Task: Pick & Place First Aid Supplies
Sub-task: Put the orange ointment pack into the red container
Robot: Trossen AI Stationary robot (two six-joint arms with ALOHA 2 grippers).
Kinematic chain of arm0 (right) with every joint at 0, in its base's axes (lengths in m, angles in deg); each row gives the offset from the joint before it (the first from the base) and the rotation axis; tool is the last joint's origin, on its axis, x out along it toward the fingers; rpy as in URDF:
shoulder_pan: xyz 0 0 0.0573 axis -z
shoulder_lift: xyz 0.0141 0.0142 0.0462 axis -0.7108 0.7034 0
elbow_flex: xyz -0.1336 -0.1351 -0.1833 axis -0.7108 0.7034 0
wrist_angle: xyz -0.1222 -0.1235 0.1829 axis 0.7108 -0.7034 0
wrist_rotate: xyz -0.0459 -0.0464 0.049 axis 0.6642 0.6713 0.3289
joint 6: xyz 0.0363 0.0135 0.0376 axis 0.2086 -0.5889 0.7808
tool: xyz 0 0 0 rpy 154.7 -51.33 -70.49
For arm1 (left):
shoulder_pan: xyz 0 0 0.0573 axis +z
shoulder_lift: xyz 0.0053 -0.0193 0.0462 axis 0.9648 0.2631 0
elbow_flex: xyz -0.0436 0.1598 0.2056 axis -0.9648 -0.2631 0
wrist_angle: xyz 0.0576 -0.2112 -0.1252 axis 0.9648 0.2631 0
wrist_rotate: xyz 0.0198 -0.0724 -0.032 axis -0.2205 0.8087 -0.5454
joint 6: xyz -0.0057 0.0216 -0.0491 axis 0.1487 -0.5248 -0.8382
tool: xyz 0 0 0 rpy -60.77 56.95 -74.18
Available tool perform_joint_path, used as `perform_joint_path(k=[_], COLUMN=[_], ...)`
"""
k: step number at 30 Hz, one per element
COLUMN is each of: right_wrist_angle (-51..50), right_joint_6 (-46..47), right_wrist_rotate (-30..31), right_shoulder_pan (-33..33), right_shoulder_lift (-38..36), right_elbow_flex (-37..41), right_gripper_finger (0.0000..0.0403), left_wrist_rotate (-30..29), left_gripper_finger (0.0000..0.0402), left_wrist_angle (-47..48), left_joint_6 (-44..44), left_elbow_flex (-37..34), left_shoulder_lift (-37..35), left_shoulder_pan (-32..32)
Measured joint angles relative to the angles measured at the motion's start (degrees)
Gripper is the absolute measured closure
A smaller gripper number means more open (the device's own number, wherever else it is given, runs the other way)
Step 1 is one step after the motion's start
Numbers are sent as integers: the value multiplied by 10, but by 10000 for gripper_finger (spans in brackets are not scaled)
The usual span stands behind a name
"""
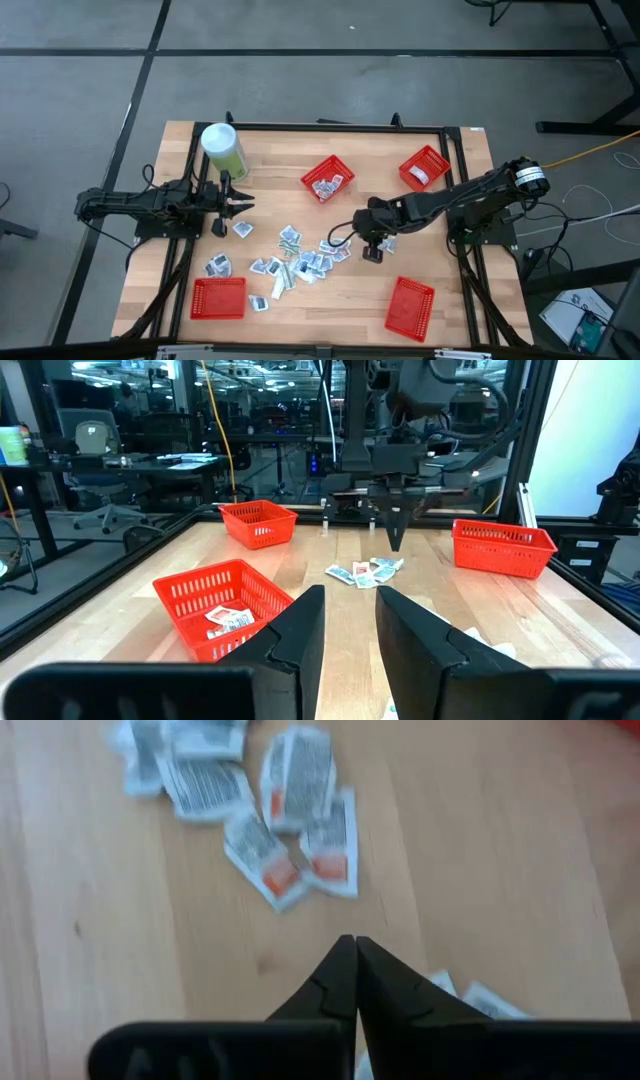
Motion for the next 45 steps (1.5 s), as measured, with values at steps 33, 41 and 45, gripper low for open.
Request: perform_joint_path(k=[33, 41, 45], right_wrist_angle=[-45, -59, -84], right_joint_6=[-72, 65, 144], right_wrist_rotate=[83, 83, 57], right_shoulder_pan=[-7, 3, 20], right_shoulder_lift=[-1, -1, -1], right_elbow_flex=[94, 94, 94], right_gripper_finger=[281, 281, 281], left_wrist_rotate=[0, 0, 0], left_gripper_finger=[313, 313, 313], left_wrist_angle=[0, 0, 0], left_joint_6=[0, 0, 0], left_elbow_flex=[0, 0, 0], left_shoulder_lift=[0, 0, 0], left_shoulder_pan=[0, 0, 0])
